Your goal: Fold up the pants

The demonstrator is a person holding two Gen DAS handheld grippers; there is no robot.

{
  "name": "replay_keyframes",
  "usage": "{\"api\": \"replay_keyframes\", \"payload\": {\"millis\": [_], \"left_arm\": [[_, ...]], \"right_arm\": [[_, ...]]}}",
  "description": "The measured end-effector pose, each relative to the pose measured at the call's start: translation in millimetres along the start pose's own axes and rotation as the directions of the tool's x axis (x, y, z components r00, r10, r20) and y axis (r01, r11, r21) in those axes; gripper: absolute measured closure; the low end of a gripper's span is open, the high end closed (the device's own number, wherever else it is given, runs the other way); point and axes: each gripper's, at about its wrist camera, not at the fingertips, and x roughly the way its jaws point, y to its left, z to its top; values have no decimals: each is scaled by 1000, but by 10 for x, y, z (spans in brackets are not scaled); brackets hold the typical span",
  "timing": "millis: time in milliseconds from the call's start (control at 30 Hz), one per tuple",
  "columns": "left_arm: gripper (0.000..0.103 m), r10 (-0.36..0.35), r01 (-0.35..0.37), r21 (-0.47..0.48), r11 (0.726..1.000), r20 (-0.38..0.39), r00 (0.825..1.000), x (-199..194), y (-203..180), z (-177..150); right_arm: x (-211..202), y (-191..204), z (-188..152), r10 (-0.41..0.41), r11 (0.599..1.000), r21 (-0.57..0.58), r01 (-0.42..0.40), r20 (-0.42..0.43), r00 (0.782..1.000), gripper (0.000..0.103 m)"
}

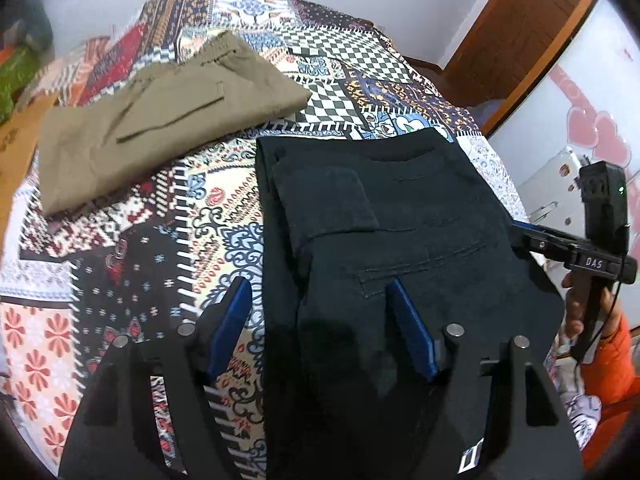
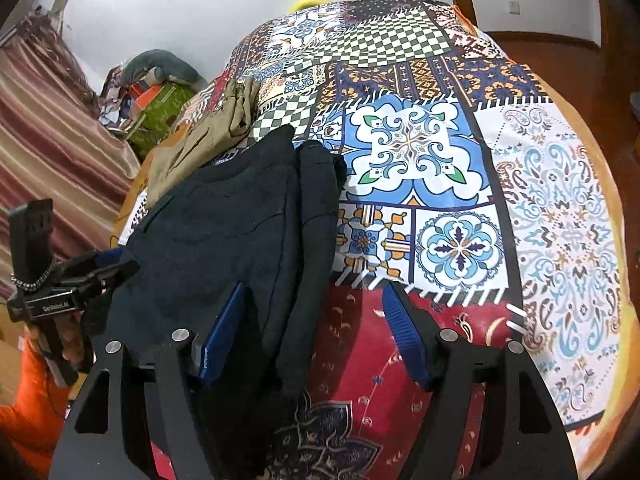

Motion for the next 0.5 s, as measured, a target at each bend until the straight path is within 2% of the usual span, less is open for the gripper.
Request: {"api": "replay_keyframes", "payload": {"millis": [267, 400, 500], "left_arm": [[31, -103, 97, -92, 991, -57, 993, 171, 98, 127], [31, -139, 131, -118, 984, -69, 988, 143, 126, 72], [31, -165, 154, -128, 980, -81, 983, 104, 140, 0]], "right_arm": [[112, -107, 82, 91, 992, 92, -88, -26, 996, 36], [136, -97, 12, 160, 981, 124, -152, -55, 986, 36], [142, -20, -83, 160, 982, 113, -152, -64, 985, 36]]}}
